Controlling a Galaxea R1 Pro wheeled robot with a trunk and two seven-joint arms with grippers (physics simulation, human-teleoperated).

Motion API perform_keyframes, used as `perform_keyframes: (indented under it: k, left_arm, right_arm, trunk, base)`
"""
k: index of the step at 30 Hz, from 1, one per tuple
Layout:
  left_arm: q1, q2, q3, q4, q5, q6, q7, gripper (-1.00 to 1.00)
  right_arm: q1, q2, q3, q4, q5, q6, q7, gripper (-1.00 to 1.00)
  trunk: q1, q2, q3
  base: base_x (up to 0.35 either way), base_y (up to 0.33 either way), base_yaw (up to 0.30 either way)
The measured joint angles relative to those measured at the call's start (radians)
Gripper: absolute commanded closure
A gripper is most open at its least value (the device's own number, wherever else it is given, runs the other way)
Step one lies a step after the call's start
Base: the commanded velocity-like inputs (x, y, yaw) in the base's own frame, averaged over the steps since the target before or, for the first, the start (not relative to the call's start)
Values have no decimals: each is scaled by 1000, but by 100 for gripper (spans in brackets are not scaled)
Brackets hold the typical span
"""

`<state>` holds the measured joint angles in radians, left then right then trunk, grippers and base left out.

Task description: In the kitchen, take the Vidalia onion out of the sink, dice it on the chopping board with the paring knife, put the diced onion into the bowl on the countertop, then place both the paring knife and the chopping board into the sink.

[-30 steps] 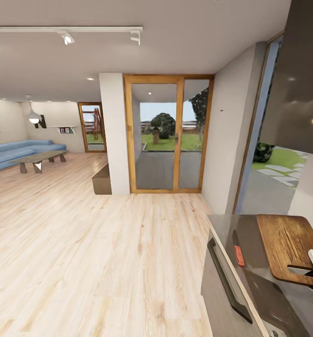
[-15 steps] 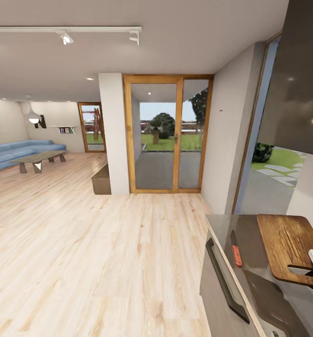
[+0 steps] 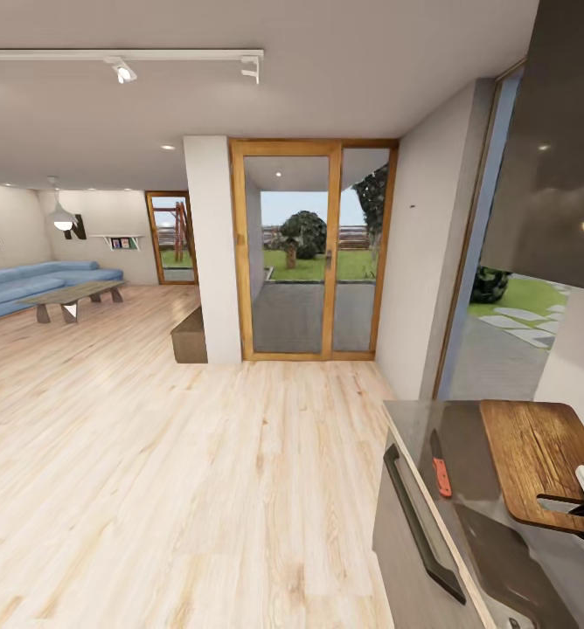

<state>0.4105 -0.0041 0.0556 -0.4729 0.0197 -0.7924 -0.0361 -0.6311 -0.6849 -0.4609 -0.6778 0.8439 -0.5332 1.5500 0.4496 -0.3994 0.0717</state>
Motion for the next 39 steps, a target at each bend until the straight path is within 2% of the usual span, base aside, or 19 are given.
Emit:
perform_keyframes:
  k: [11,33,39]
  left_arm:
    - [0,0,0,0,0,-1,0,-100]
    - [0,0,0,0,1,0,0,-100]
    - [0,0,0,1,1,0,0,-100]
  right_arm:
    - [0,0,0,0,0,0,0,100]
    - [0,-1,0,-1,0,0,1,100]
    - [0,-3,2,-55,5,0,5,100]
  trunk:
    - [0,0,0]
    - [0,0,0]
    - [0,0,0]
  base:
    - [19,-80,0]
    - [1,-3,0]
    - [0,0,0]
